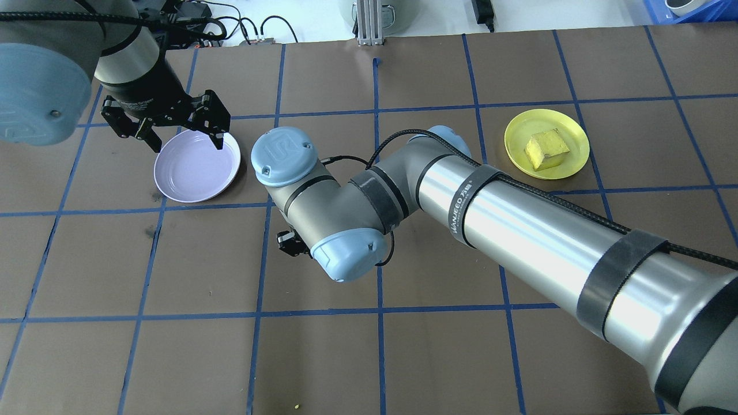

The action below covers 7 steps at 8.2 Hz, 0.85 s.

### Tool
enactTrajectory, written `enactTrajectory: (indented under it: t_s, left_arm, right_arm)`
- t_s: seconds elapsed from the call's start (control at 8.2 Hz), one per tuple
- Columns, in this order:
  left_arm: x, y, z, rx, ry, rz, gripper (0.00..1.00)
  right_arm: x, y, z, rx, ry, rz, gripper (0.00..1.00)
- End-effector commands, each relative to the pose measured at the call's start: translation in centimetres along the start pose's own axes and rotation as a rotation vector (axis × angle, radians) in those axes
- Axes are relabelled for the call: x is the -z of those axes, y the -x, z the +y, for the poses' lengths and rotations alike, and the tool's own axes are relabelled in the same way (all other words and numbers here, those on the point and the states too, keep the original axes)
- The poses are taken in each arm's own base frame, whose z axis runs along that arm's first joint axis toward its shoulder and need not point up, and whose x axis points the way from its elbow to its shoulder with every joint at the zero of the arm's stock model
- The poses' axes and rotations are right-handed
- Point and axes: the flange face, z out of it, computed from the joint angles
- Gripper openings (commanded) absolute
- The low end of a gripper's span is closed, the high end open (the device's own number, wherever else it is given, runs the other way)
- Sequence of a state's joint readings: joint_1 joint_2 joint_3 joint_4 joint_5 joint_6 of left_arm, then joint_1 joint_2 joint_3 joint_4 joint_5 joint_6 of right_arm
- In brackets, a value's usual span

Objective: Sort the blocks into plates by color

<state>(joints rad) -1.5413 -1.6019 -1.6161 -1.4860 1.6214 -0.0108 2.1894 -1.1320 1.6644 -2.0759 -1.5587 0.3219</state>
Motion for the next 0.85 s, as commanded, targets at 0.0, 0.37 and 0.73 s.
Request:
enactTrajectory:
  t_s: [0.0, 0.37, 0.73]
  left_arm:
    - [-0.1, 0.2, 0.1, 0.005, 0.013, -0.002, 1.0]
    - [-0.4, 0.0, -0.3, 0.017, 0.01, 0.007, 1.0]
    - [-1.5, -3.5, 0.1, 0.051, 0.046, 0.099, 1.0]
  right_arm:
    - [1.4, -0.7, -1.3, -0.014, -0.028, 0.008, 1.0]
    - [6.9, -7.6, -0.9, -0.086, -0.016, 0.088, 1.0]
    - [14.7, -20.3, 1.5, -0.129, 0.082, 0.093, 1.0]
